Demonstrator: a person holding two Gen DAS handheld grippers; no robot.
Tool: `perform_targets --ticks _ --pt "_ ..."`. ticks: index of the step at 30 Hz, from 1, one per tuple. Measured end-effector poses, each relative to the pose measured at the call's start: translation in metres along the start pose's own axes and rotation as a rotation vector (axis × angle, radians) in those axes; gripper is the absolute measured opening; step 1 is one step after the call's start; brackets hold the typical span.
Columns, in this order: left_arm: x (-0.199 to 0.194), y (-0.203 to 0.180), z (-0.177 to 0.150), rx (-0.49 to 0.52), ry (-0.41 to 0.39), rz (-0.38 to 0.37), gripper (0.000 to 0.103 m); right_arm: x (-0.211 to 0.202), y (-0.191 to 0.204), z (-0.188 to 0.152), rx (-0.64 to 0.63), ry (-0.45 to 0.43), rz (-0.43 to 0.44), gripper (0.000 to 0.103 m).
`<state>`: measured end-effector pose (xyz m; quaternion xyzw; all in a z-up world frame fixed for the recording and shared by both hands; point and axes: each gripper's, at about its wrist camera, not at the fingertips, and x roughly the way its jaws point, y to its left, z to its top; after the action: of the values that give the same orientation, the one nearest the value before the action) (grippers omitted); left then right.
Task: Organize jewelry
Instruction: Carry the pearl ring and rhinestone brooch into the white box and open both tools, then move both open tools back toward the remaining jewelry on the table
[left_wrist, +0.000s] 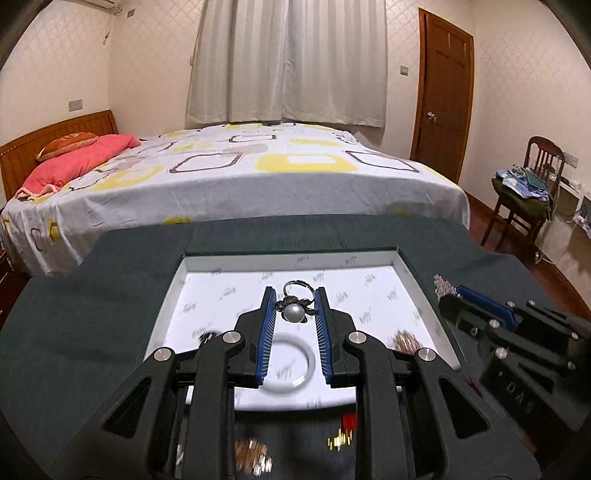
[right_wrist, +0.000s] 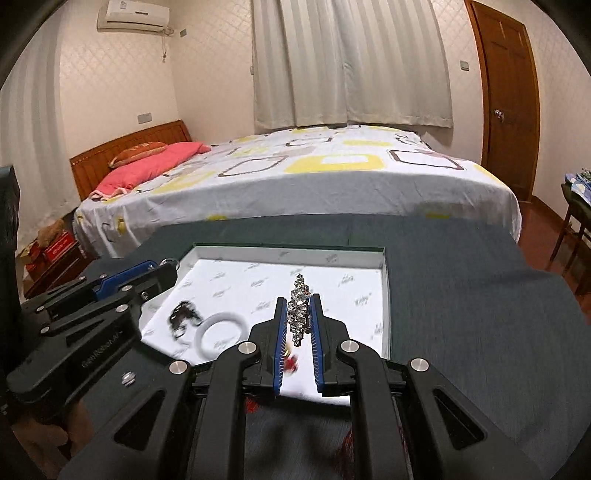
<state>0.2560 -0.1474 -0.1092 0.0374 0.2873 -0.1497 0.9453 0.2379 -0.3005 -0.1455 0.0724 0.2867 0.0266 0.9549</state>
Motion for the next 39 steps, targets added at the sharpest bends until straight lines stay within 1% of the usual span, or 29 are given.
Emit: perform_targets --ticks 6,8,12,18,23,25,27,28,29,30,31,35,39 --pt "0.058 -0.005 0.005 -0.001 0.082 0.007 0.021 0.052 -0.015 -0.003 0.034 0.085 -0.011 0.013" --pt "0.079 -0.004 0.004 -0.003 0.123 0.009 0.021 0.068 -0.021 -0.005 0.046 0.122 -0.018 0.013" --pt "0.111 -0.004 0.001 0.0 0.196 0.016 0.021 0.087 -0.026 -0.009 0.056 0.174 -0.031 0.013" --pt "0.131 -0.006 -0.006 0.013 0.273 0.014 0.021 0.098 -0.027 -0.012 0.052 0.214 -0.049 0.013" --pt "0.138 -0.006 -0.011 0.018 0.307 0.011 0.021 0.102 -0.03 -0.013 0.056 0.227 -0.053 0.013" --pt "0.138 -0.004 -0.01 0.011 0.301 0.008 0.026 0.1 -0.03 -0.013 0.056 0.219 -0.06 0.013" --pt "0.136 -0.005 -0.009 0.015 0.294 0.01 0.048 0.101 -0.031 -0.013 0.062 0.218 -0.059 0.014" --pt "0.134 -0.005 -0.008 0.014 0.288 0.007 0.051 0.101 -0.032 -0.014 0.067 0.219 -0.055 0.017" --pt "0.132 -0.005 -0.007 0.014 0.277 0.006 0.055 0.101 -0.032 -0.014 0.073 0.22 -0.049 0.027" --pt "0.131 -0.005 -0.007 0.017 0.271 0.007 0.055 0.1 -0.033 -0.014 0.075 0.212 -0.045 0.033" --pt "0.13 -0.006 -0.006 0.018 0.269 0.007 0.056 0.098 -0.032 -0.014 0.072 0.203 -0.05 0.041" --pt "0.126 -0.002 -0.006 0.0 0.262 -0.002 0.058 0.092 -0.032 -0.012 0.074 0.19 -0.046 0.042" --pt "0.112 0.003 -0.002 -0.024 0.224 -0.006 0.066 0.078 -0.033 -0.009 0.086 0.153 -0.051 0.042"
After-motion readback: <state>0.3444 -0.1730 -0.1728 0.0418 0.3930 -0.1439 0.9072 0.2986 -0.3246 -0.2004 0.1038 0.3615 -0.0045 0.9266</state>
